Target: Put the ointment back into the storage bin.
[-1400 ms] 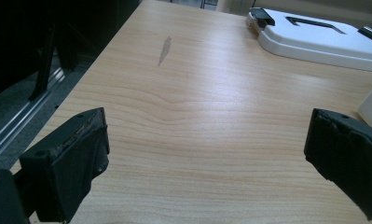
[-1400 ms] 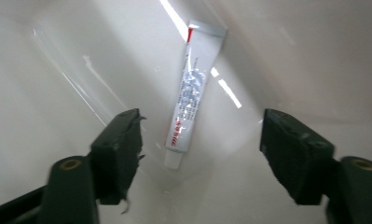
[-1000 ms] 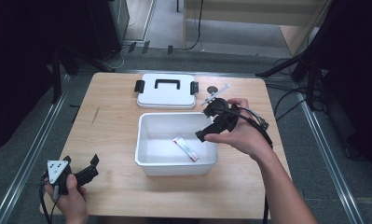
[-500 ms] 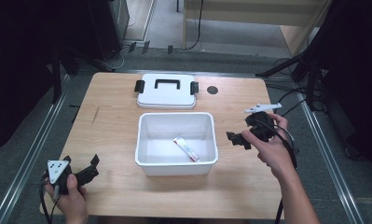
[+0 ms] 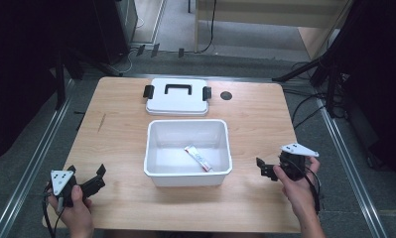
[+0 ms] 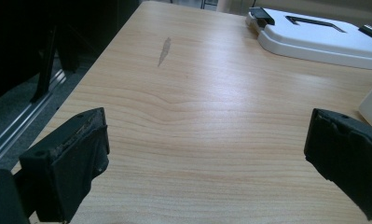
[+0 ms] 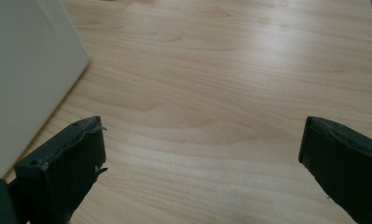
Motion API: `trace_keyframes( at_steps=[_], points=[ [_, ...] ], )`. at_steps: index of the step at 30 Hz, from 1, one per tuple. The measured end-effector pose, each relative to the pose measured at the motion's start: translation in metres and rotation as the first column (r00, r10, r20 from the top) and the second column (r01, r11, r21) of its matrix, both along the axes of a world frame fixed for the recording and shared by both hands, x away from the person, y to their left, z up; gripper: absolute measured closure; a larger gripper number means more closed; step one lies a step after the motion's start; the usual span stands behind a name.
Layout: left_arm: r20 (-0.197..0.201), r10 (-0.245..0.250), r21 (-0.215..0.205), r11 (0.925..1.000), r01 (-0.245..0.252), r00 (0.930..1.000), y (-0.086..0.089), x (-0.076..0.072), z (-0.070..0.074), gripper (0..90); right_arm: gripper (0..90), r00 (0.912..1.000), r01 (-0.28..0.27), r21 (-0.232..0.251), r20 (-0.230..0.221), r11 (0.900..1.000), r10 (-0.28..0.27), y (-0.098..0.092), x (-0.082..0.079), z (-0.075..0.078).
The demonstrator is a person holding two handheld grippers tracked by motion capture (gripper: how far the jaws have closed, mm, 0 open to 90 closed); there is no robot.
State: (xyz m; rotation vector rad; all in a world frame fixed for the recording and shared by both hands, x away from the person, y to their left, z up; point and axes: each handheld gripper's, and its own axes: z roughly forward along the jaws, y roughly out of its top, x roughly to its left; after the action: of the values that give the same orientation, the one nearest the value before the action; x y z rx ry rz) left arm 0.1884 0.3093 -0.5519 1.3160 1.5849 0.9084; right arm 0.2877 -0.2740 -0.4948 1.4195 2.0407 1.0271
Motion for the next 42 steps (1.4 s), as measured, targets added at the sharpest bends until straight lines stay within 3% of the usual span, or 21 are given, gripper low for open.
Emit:
trace_keyframes(
  at_steps=[7,15,22,24,26,29,31,38,42],
  points=[
    [0.002,0.004,0.002,1.0,-0.004,1.0,-0.001,0.0,0.0,0.6,0.7,0.9975,0.044,0.053,0.052,0.998,-0.047,-0.022,-0.023,-0.024],
    [0.003,0.004,0.004,1.0,-0.004,1.0,0.0,0.0,0.0,0.6,2.0,0.9875,0.106,0.094,0.107,0.99,-0.116,-0.047,-0.051,-0.046],
    [-0.005,-0.001,0.029,0.9996,0.001,1.0,-0.002,0.0,0.0,0.6,5.1,0.9864,0.112,0.096,0.11,0.989,-0.122,-0.064,-0.07,-0.049],
    [-0.009,-0.015,0.025,0.9996,0.015,0.9999,-0.002,0.001,0.0,0.6,5.1,0.9865,0.112,0.122,0.106,0.986,-0.125,-0.069,-0.072,-0.049],
    [-0.015,-0.02,0.01,0.9997,0.02,0.9997,0.0,0.002,0.0,0.6,5.0,0.986,0.113,0.184,0.1,0.976,-0.133,-0.072,-0.073,-0.051],
    [-0.023,-0.021,-0.011,0.9997,0.021,0.9995,0.002,0.002,0.0,0.6,5.1,0.9847,0.094,0.183,0.128,0.979,-0.118,-0.071,-0.075,-0.05],
    [-0.022,-0.018,-0.015,0.9997,0.018,0.9996,0.002,0.002,0.0,0.6,5.1,0.987,0.077,0.233,0.12,0.969,-0.107,-0.072,-0.077,-0.051],
    [0.021,0.016,-0.041,0.999,-0.015,0.9997,0.003,-0.004,-0.001,0.5,5.3,0.9893,0.061,0.242,0.114,0.968,-0.09,-0.072,-0.073,-0.053],
    [0.014,0.007,-0.028,0.9996,-0.007,0.9999,0.002,-0.004,0.0,0.6,5.9,0.9914,0.051,0.244,0.105,0.969,-0.078,-0.072,-0.073,-0.053]
  ],
)
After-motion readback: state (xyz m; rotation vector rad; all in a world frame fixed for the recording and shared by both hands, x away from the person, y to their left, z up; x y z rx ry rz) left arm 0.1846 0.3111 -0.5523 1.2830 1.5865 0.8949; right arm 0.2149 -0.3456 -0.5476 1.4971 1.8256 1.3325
